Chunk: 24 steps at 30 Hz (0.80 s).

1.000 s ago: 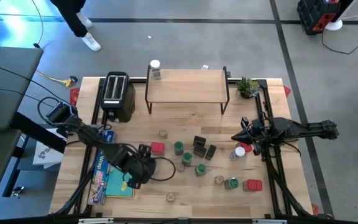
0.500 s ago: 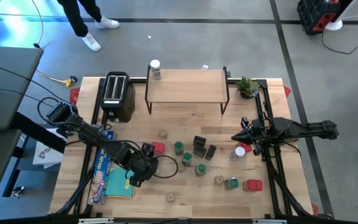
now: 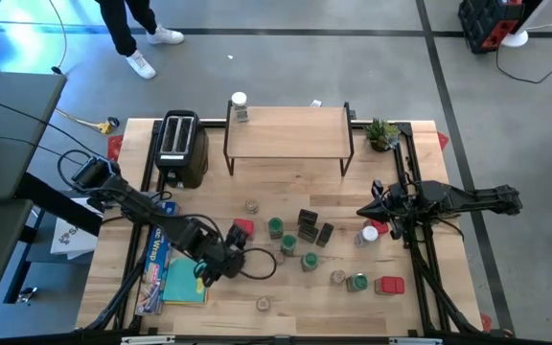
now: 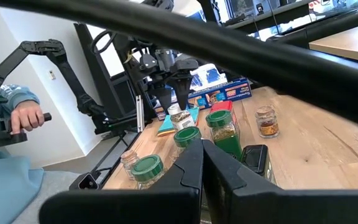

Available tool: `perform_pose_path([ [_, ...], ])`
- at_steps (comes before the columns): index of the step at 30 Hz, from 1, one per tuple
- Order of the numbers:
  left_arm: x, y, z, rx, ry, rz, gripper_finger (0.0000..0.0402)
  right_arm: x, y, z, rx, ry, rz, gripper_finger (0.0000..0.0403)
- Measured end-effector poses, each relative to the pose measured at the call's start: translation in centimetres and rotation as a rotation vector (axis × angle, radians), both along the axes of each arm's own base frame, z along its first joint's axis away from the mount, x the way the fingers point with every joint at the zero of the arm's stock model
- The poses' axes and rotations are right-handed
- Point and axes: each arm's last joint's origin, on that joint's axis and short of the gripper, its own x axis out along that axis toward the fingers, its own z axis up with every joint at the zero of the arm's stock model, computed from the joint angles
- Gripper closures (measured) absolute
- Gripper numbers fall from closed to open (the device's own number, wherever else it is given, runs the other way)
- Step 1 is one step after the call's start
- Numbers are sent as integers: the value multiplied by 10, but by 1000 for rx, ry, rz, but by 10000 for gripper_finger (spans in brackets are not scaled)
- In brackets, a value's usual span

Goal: Shelf spices
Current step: Put the left white seasoning bottle on the shelf aligned with the other white seasoning bottle

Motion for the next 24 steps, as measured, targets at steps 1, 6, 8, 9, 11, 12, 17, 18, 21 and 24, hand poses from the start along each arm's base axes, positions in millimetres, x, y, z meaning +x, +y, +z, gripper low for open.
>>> perform_pose_path([
  [1,1,1,0,-4,2,3,92,0,0,0,0,0,0,403],
  [6,3,5,0,-40,23,7,92,0,0,0,0,0,0,403],
  [8,3,6,0,-57,32,9,92,0,0,0,0,0,0,403],
  [9,3,7,0,-67,36,12,92,0,0,0,0,0,0,403],
  [11,4,8,0,-80,41,24,95,0,0,0,0,0,0,403],
  [12,4,8,0,-86,43,34,99,0,0,0,0,0,0,403],
  [17,5,9,0,-107,45,89,136,0,0,0,0,0,0,403],
  [18,5,9,0,-110,46,96,144,0,0,0,0,0,0,403],
  [21,5,9,0,-122,48,125,170,0,0,0,0,0,0,403],
  [24,4,9,0,-145,59,178,193,0,0,0,0,0,0,403],
])
